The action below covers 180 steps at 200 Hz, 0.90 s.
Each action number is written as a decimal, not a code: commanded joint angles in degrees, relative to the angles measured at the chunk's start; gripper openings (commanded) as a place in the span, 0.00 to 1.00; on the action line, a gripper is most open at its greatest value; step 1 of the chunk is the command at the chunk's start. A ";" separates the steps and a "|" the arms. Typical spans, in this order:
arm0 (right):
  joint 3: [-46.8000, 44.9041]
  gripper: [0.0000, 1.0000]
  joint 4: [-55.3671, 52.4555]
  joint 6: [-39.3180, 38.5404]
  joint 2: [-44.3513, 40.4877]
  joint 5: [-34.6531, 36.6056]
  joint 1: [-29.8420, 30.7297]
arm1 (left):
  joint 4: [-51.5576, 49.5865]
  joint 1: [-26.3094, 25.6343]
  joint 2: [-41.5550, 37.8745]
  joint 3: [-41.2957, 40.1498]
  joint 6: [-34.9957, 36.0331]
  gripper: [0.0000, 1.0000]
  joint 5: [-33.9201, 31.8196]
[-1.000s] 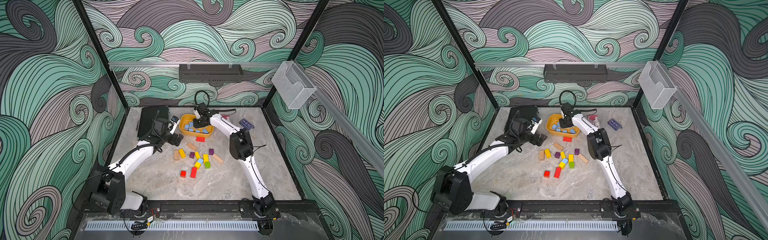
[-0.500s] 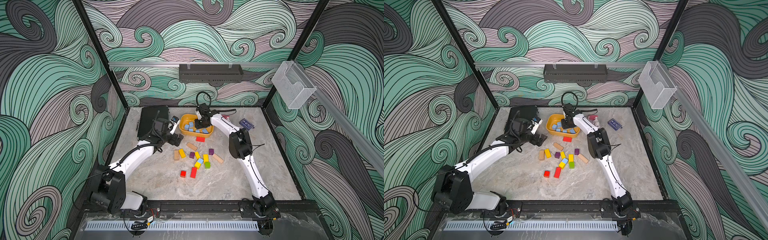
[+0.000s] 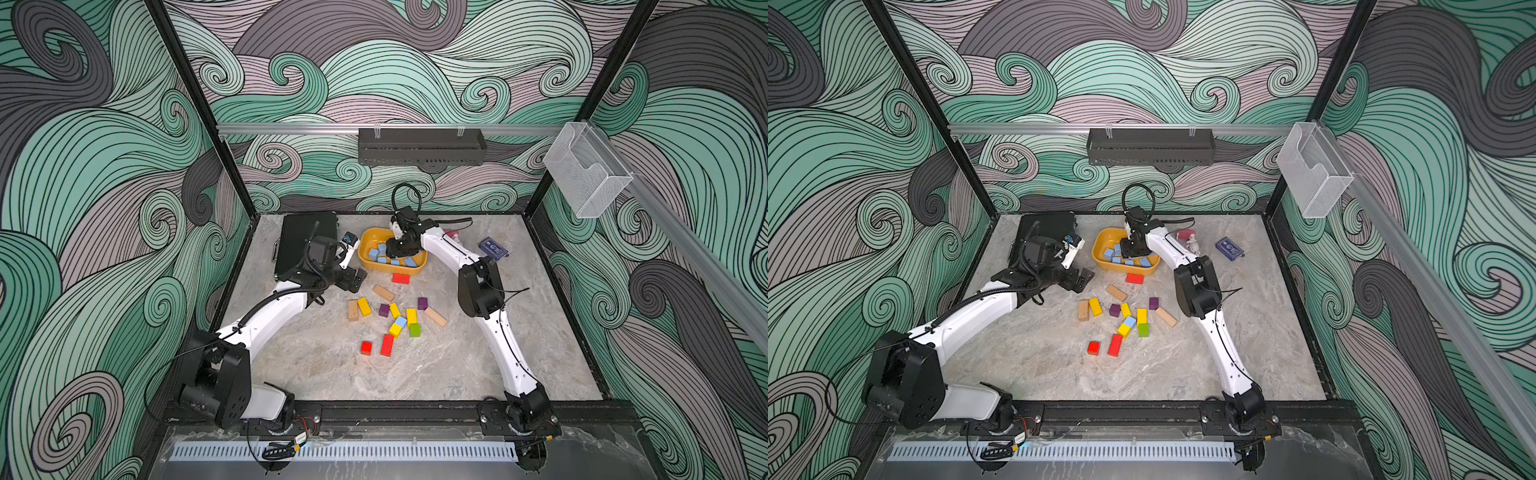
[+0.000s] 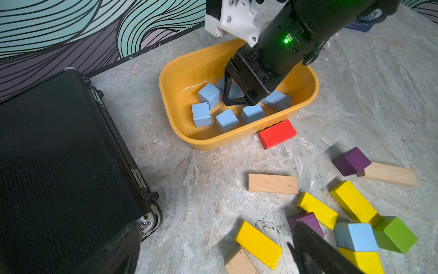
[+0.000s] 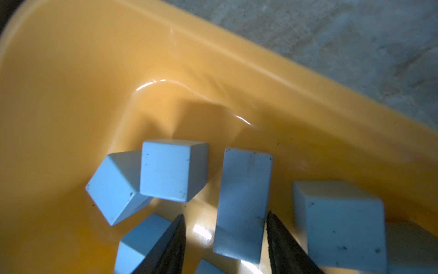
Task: Pick out the blue building blocks
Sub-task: Place the building block in the storage box.
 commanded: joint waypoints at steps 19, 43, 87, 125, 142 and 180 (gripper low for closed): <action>-1.66 0.62 -1.00 -1.55 -7.80 -3.04 0.01 | -1.92 0.52 -3.98 1.80 0.41 0.98 1.37; -4.00 0.65 -1.05 -1.84 -10.75 -3.80 0.05 | -3.42 0.58 -4.92 2.04 0.97 0.98 2.18; -10.13 0.74 -0.93 -3.30 -17.61 -3.85 0.24 | -6.81 0.53 -6.77 3.40 -2.14 0.99 2.51; -17.88 0.81 1.14 -4.45 -25.35 -3.17 0.70 | -10.25 0.45 -7.98 4.85 -3.94 0.99 4.36; -22.72 0.84 2.94 -4.98 -29.65 -2.16 1.00 | -11.50 0.50 -8.49 5.43 -5.52 0.98 5.19; -34.93 0.95 7.91 -5.11 -39.85 -1.35 1.43 | -12.30 0.10 -10.48 5.49 -7.27 0.98 9.34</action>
